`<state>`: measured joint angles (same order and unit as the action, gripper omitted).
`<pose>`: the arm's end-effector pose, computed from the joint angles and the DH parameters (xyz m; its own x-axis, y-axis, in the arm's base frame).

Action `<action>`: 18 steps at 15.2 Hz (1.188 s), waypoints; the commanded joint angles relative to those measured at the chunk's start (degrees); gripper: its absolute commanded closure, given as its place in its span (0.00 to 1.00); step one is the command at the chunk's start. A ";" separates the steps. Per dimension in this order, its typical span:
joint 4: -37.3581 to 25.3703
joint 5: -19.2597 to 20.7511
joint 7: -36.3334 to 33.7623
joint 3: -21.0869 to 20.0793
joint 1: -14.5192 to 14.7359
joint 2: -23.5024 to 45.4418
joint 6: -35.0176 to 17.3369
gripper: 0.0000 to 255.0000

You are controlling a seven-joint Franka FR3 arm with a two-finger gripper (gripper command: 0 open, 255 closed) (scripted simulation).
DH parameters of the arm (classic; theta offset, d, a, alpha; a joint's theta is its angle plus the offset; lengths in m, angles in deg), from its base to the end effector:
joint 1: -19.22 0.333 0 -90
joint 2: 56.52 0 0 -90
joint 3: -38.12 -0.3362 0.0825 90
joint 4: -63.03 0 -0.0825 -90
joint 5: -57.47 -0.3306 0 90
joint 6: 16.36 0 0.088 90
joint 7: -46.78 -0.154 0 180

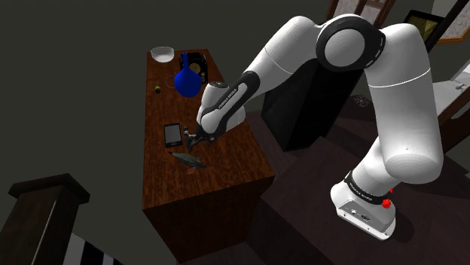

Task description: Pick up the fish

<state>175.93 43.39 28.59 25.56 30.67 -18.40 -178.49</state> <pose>0.5742 0.2390 0.1702 0.9785 -0.1937 0.0715 -0.1659 -0.9437 -0.2861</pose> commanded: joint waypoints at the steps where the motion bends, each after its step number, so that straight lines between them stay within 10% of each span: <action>1: -0.47 -0.02 0.37 -0.07 -0.02 1.70 -1.22 0.00; 3: -0.47 -0.02 0.37 -0.07 -0.02 1.70 -1.22 0.00; 4: -0.44 -0.02 0.39 -0.08 -0.05 1.69 -1.24 1.00; 18: 0.65 -0.04 -0.31 0.00 -0.04 -1.82 1.12 1.00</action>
<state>176.24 43.38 28.37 25.59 30.69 -19.37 -177.84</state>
